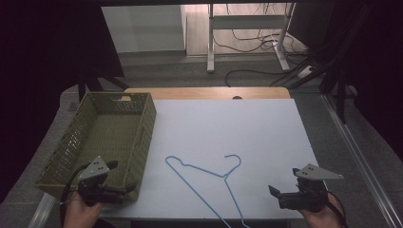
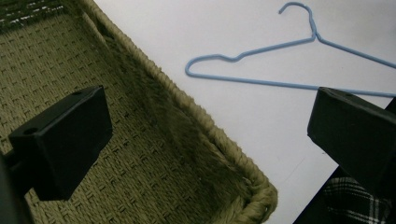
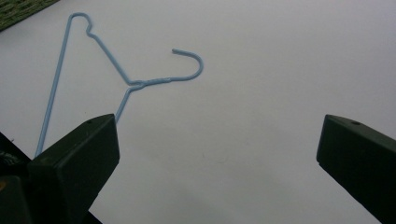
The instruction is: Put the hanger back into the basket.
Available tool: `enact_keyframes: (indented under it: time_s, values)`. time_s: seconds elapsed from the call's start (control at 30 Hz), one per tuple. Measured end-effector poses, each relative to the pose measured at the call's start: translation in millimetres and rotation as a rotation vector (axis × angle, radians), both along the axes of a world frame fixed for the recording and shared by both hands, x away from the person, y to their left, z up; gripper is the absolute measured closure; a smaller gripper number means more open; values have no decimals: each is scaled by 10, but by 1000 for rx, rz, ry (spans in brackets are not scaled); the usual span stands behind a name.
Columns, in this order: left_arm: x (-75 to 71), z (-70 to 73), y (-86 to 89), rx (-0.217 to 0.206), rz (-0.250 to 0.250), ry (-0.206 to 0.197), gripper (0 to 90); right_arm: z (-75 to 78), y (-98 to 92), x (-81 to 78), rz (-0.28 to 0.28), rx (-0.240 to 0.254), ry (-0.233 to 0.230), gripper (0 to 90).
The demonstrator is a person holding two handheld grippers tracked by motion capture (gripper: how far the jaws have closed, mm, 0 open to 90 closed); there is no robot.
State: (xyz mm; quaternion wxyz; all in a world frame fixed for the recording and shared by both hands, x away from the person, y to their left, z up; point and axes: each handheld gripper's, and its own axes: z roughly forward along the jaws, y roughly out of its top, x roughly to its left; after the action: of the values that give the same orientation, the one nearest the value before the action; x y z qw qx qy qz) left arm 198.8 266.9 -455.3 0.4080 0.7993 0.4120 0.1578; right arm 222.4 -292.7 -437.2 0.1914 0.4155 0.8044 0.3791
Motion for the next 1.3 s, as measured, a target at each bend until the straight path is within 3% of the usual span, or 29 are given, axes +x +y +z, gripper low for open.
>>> enact_keyframes:
  time_s: [0.33, 0.5, 1.03, 1.3]
  values:
    - [7, -7, 27, -30, 3, -2, 5, -8, -5, 5, -13, 21, 13, 0]
    - [15, 0, 28, -53, 1, 15, 8, -27, 15, 11, -9, 25, 28, 0]
    - [25, 72, -65, -23, 8, 15, 10, -11, 140, 10, -5, 15, 47, 0]
    - [51, 138, -204, -24, -21, 0, 5, 23, 276, 39, 31, 21, 50, 0]
